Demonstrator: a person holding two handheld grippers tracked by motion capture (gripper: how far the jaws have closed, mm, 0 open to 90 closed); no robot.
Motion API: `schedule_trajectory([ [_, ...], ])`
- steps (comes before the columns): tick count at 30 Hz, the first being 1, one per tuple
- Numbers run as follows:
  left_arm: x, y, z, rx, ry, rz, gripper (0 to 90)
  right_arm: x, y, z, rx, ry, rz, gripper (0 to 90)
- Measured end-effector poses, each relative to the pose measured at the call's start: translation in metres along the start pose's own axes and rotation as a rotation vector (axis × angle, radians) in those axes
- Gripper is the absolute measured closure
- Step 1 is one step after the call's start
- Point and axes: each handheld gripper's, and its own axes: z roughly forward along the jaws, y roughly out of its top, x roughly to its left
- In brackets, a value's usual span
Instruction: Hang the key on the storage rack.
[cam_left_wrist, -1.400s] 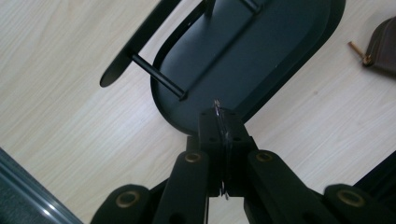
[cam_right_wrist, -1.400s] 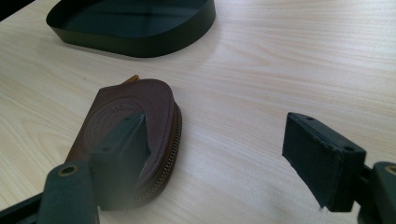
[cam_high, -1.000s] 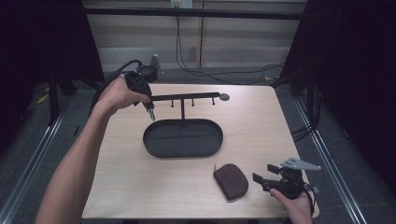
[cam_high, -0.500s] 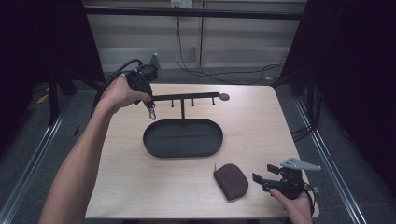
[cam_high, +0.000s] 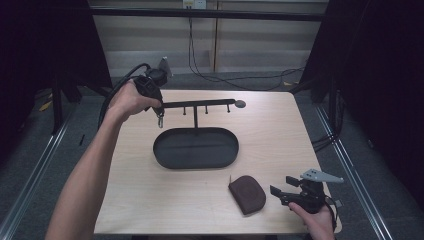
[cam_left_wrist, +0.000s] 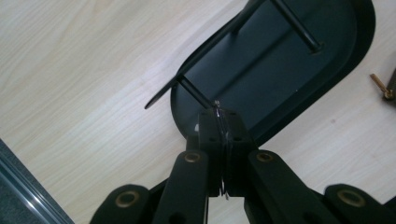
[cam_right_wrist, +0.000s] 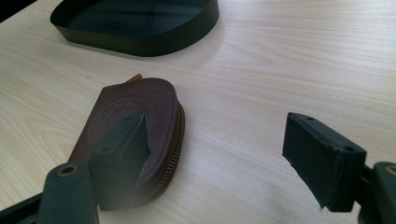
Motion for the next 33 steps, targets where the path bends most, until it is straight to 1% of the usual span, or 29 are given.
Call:
schedule_trajectory([
  [3, 0.001, 0.000, 0.000, -0.001, -0.001, -0.003, 88.8, 0.000, 0.000, 0.000, 0.000, 0.001, -0.001, 22.2],
  [5, 0.002, -0.002, -0.003, -0.014, 0.008, -0.008, 87.4, 0.000, 0.000, 0.000, 0.001, 0.001, 0.001, 22.2],
  [7, 0.002, -0.002, -0.004, -0.014, 0.006, -0.010, 87.8, 0.000, 0.000, 0.000, 0.001, 0.000, 0.001, 22.2],
  [10, 0.004, -0.006, -0.008, -0.028, 0.003, -0.014, 87.4, 0.000, 0.000, 0.000, 0.001, 0.001, 0.001, 22.2],
  [11, 0.005, -0.008, -0.009, -0.047, -0.005, -0.019, 87.2, 0.000, 0.000, 0.000, 0.001, 0.000, 0.003, 22.2],
  [12, 0.005, -0.010, -0.010, -0.056, -0.010, -0.019, 86.9, 0.000, 0.000, 0.001, 0.001, -0.002, 0.003, 22.1],
  [14, 0.006, -0.012, -0.011, -0.063, -0.015, -0.016, 84.7, 0.000, 0.001, 0.001, 0.001, -0.001, 0.005, 22.1],
  [15, 0.007, -0.015, -0.013, -0.098, -0.035, -0.034, 82.6, 0.000, 0.001, 0.002, 0.002, -0.001, 0.006, 22.1],
  [16, 0.007, -0.015, -0.013, -0.098, -0.035, -0.034, 79.5, 0.000, 0.001, 0.002, 0.002, -0.001, 0.006, 22.1],
  [17, 0.008, -0.018, -0.014, -0.125, -0.063, -0.060, 79.5, -0.001, 0.001, 0.001, 0.002, -0.001, 0.008, 22.1],
  [19, 0.010, -0.023, -0.015, -0.139, -0.068, -0.066, 79.1, -0.001, 0.001, 0.001, 0.000, 0.000, 0.014, 22.3],
  [20, 0.011, -0.028, -0.014, -0.166, -0.077, -0.072, 74.8, -0.002, 0.001, 0.001, -0.002, -0.001, 0.021, 22.4],
  [21, 0.011, -0.028, -0.014, -0.166, -0.077, -0.072, 73.8, -0.002, 0.001, 0.001, -0.002, -0.001, 0.021, 22.4],
  [22, 0.009, -0.035, -0.014, -0.192, -0.098, -0.075, 71.9, -0.002, 0.001, 0.000, -0.003, 0.004, 0.025, 22.5],
  [23, 0.008, -0.040, -0.013, -0.197, -0.104, -0.074, 70.2, -0.002, 0.001, 0.000, -0.003, 0.004, 0.027, 22.5],
  [24, 0.006, -0.045, -0.013, -0.213, -0.107, -0.072, 67.9, -0.002, 0.001, 0.000, -0.006, 0.006, 0.024, 22.5],
  [25, 0.006, -0.045, -0.013, -0.213, -0.107, -0.072, 66.7, -0.002, 0.001, 0.000, -0.006, 0.006, 0.024, 22.5],
  [26, 0.005, -0.052, -0.013, -0.236, -0.122, -0.075, 66.7, -0.001, 0.001, -0.001, -0.007, 0.006, 0.027, 22.6],
  [28, 0.004, -0.064, -0.014, -0.253, -0.122, -0.063, 60.7, -0.002, 0.001, -0.001, -0.006, 0.014, 0.033, 22.2],
  [29, 0.005, -0.074, -0.015, -0.282, -0.120, -0.075, 57.9, -0.002, 0.001, -0.001, -0.008, 0.015, 0.044, 22.1],
  [30, 0.006, -0.079, -0.015, -0.291, -0.118, -0.080, 54.5, -0.003, 0.002, -0.002, -0.013, 0.015, 0.049, 21.9],
  [31, 0.006, -0.079, -0.015, -0.291, -0.118, -0.080, 52.4, -0.003, 0.002, -0.002, -0.013, 0.015, 0.049, 21.9],
  [32, 0.007, -0.084, -0.014, -0.307, -0.106, -0.088, 48.8, -0.004, 0.001, -0.004, -0.021, 0.014, 0.063, 21.6],
  [33, 0.009, -0.093, -0.012, -0.337, -0.104, -0.100, 46.6, -0.004, 0.002, -0.004, -0.022, 0.009, 0.065, 21.3],
])
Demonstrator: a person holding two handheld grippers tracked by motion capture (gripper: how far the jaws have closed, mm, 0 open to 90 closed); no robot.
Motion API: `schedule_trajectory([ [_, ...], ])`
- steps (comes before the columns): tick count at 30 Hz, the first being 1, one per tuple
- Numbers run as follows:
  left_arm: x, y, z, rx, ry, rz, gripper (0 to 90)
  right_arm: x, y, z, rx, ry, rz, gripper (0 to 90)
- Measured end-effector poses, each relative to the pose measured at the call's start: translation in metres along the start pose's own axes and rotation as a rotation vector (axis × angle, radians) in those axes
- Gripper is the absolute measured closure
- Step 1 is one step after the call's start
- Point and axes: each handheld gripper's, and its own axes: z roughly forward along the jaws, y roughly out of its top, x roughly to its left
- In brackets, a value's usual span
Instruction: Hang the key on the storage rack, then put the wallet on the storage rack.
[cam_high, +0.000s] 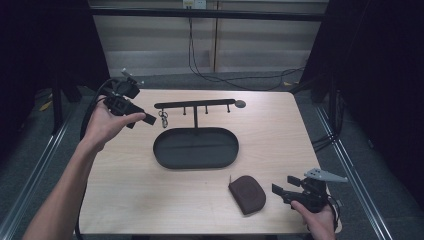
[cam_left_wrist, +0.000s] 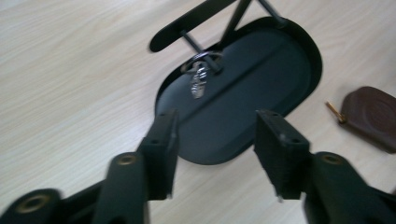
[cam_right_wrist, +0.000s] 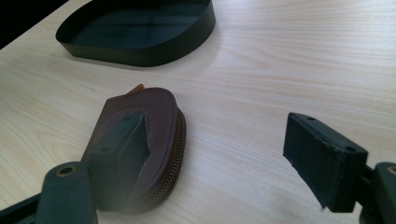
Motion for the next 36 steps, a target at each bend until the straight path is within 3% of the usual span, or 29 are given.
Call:
schedule_trajectory([
  [5, 0.005, -0.021, -0.001, -0.088, -0.018, -0.023, 40.6, -0.001, 0.002, -0.001, -0.003, 0.001, 0.013, 20.3],
  [7, 0.007, -0.038, 0.002, -0.137, -0.018, -0.052, 32.2, -0.002, 0.005, -0.003, 0.013, 0.062, 0.028, 20.5],
  [12, 0.015, -0.061, 0.007, -0.173, -0.052, -0.066, 24.1, 0.003, 0.010, 0.000, 0.026, 0.062, 0.000, 21.3],
  [14, 0.018, -0.073, 0.011, -0.183, -0.075, -0.043, 20.2, 0.007, 0.012, 0.002, 0.044, 0.051, -0.008, 21.9],
  [15, 0.018, -0.084, 0.014, -0.207, -0.077, -0.049, 21.0, 0.009, 0.013, 0.005, 0.056, 0.048, -0.028, 22.0],
  [18, 0.018, -0.094, 0.018, -0.207, -0.075, -0.048, 20.7, 0.012, 0.014, 0.007, 0.068, 0.040, -0.046, 21.8],
  [19, 0.016, -0.104, 0.023, -0.222, -0.071, -0.029, 20.2, 0.017, 0.016, 0.007, 0.078, 0.039, -0.068, 21.5],
  [21, 0.015, -0.113, 0.026, -0.242, -0.095, -0.039, 19.5, 0.022, 0.018, 0.007, 0.079, 0.038, -0.085, 21.4],
  [24, 0.013, -0.122, 0.030, -0.245, -0.095, -0.044, 21.1, 0.025, 0.021, 0.008, 0.080, 0.043, -0.098, 21.3],
  [29, 0.007, -0.150, 0.041, -0.264, -0.102, -0.060, 22.0, 0.024, 0.026, 0.013, 0.102, 0.042, -0.088, 22.8],
  [36, 0.002, -0.178, 0.060, -0.288, -0.076, -0.059, 22.0, 0.022, 0.030, 0.016, 0.156, 0.064, -0.064, 24.1],
])
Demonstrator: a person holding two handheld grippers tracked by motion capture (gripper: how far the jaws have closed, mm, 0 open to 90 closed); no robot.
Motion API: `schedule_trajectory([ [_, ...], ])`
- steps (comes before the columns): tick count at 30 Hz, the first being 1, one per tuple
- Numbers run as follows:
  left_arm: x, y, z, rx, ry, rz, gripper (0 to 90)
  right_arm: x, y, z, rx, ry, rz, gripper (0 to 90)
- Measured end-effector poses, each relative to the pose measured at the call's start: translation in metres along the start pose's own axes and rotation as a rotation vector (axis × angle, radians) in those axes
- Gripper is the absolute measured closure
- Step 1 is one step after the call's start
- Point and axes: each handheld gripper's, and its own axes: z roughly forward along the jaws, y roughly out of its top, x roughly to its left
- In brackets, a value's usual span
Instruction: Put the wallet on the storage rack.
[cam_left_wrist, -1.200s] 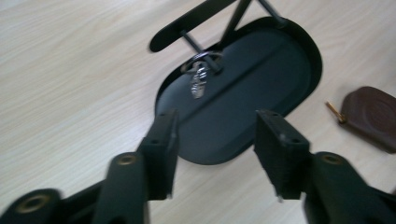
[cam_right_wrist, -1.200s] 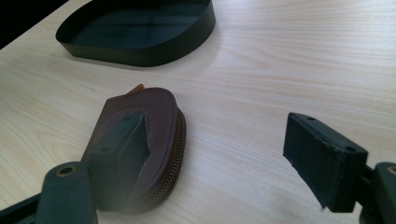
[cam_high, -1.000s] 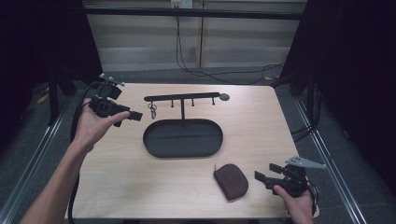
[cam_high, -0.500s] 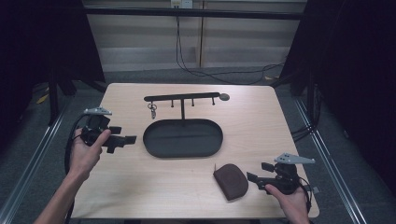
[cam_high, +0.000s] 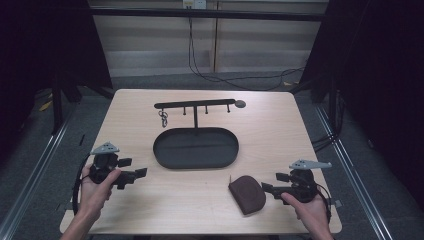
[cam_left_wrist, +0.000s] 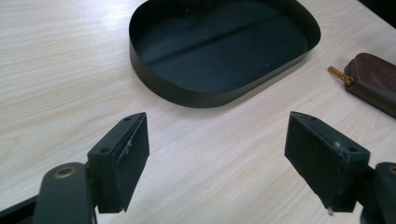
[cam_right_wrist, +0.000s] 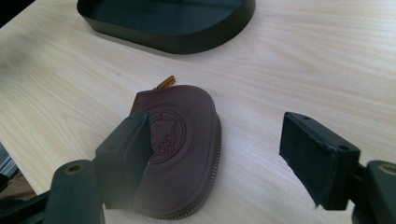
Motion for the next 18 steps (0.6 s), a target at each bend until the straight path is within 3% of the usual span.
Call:
schedule_trajectory([
  [2, -0.001, -0.006, 0.001, -0.002, -0.006, -0.007, 22.0, 0.002, 0.004, 0.001, 0.040, -0.006, 0.001, 21.7],
  [9, -0.012, -0.025, 0.002, 0.031, -0.019, -0.008, 21.1, 0.008, 0.020, 0.006, 0.089, -0.005, -0.027, 24.7],
  [10, -0.014, -0.029, 0.002, 0.033, -0.015, -0.008, 20.1, 0.008, 0.024, 0.009, 0.122, 0.019, -0.013, 25.6],
  [14, -0.020, -0.045, 0.000, 0.049, -0.032, -0.003, 19.6, 0.006, 0.028, 0.018, 0.196, 0.001, -0.017, 23.9],
  [18, -0.022, -0.050, -0.001, 0.057, -0.036, 0.013, 18.9, 0.007, 0.033, 0.023, 0.255, 0.007, -0.023, 22.3],
])
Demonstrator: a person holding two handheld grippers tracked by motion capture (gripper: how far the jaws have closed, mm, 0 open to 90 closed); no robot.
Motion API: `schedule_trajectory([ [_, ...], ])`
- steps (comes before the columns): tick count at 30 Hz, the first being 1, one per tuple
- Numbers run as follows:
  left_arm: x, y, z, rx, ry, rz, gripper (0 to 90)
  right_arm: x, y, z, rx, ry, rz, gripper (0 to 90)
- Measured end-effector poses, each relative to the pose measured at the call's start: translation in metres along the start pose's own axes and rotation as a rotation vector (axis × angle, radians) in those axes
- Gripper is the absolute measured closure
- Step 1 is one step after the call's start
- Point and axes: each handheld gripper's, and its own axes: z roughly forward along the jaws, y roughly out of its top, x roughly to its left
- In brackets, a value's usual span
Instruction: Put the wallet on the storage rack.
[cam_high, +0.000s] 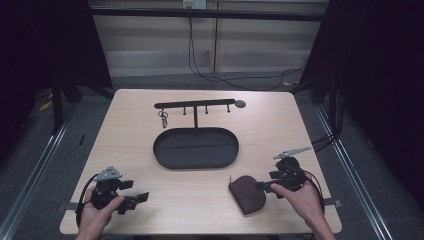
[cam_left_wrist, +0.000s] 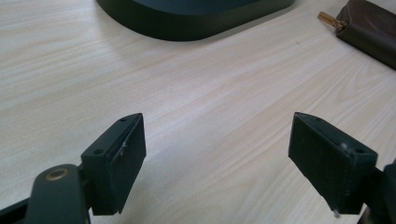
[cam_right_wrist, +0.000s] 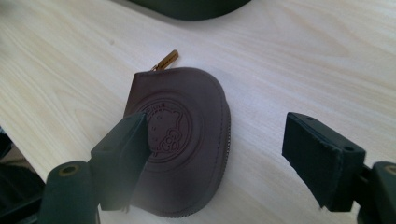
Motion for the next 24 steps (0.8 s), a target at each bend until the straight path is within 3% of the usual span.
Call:
schedule_trajectory([
  [3, -0.002, 0.000, 0.001, 0.002, 0.008, 0.007, 18.4, 0.002, 0.004, 0.002, 0.029, 0.007, -0.006, 21.4],
  [5, -0.006, -0.001, 0.004, 0.011, 0.010, 0.020, 18.4, 0.004, 0.013, 0.007, 0.102, -0.009, -0.018, 20.9],
  [9, -0.012, -0.003, 0.008, 0.029, 0.003, 0.034, 18.4, 0.006, 0.020, 0.011, 0.155, -0.015, -0.021, 20.7],
  [10, -0.014, -0.003, 0.008, 0.032, 0.004, 0.041, 18.4, 0.008, 0.026, 0.015, 0.206, -0.021, -0.033, 19.6],
  [11, -0.014, -0.004, 0.008, 0.040, 0.008, 0.055, 18.3, 0.008, 0.028, 0.017, 0.222, -0.022, -0.037, 19.3],
  [14, -0.014, -0.004, 0.008, 0.040, 0.009, 0.053, 18.3, 0.009, 0.033, 0.020, 0.251, -0.019, -0.037, 18.8],
  [20, -0.015, -0.003, 0.008, 0.040, 0.000, 0.051, 18.3, 0.016, 0.048, 0.030, 0.379, -0.025, -0.058, 17.3],
  [21, -0.015, -0.002, 0.008, 0.037, 0.006, 0.048, 18.3, 0.016, 0.048, 0.030, 0.379, -0.025, -0.058, 17.3],
  [24, -0.015, -0.002, 0.007, 0.038, 0.011, 0.053, 18.3, 0.018, 0.051, 0.044, 0.454, -0.017, -0.058, 17.4],
])
